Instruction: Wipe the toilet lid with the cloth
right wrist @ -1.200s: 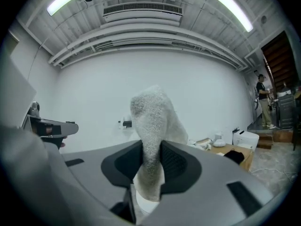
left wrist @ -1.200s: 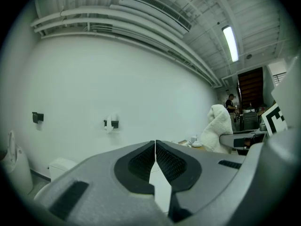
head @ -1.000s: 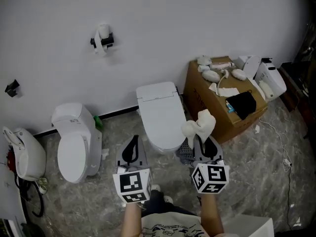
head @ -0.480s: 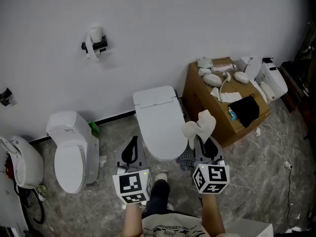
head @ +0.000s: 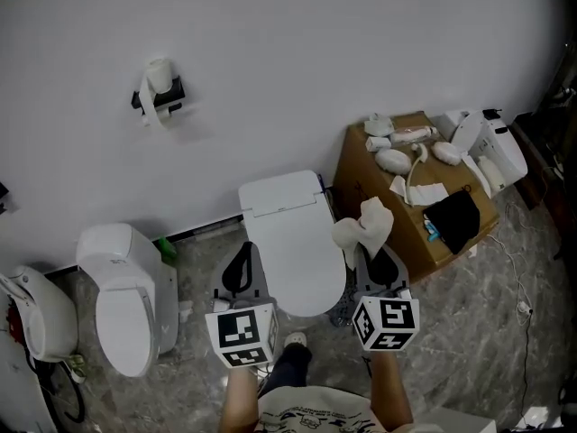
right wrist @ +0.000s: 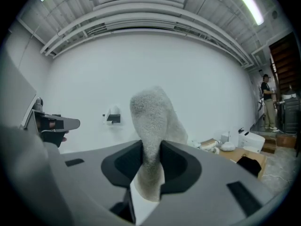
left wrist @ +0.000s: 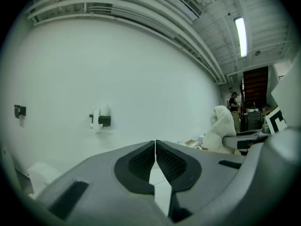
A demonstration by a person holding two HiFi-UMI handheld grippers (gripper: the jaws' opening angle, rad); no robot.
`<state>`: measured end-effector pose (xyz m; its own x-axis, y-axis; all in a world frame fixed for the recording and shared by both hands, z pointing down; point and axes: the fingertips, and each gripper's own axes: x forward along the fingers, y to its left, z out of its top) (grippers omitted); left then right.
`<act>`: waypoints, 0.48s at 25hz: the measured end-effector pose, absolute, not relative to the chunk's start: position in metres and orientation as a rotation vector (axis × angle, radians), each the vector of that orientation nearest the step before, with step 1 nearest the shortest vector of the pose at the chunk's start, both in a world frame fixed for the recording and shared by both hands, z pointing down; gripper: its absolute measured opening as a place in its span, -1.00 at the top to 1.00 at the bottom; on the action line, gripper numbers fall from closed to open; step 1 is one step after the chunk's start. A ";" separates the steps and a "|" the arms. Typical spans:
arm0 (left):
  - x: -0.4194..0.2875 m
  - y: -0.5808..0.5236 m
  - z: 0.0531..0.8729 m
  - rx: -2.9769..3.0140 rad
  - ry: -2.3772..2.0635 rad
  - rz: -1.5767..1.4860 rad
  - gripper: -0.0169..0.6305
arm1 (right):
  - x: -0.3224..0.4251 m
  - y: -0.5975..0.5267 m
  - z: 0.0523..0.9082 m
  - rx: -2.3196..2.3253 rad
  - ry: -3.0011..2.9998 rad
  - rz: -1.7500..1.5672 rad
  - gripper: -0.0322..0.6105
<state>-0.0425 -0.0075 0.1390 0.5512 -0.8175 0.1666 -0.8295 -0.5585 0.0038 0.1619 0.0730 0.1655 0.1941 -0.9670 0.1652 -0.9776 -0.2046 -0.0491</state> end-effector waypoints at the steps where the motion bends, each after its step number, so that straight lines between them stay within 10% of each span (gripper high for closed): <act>1: -0.039 -0.018 0.140 2.698 -1.427 0.226 0.91 | 0.165 0.063 0.167 2.374 -1.933 0.251 0.60; 12: -0.022 -0.098 0.159 2.675 -1.431 0.272 0.91 | 0.193 -0.006 0.191 2.373 -1.877 0.304 0.60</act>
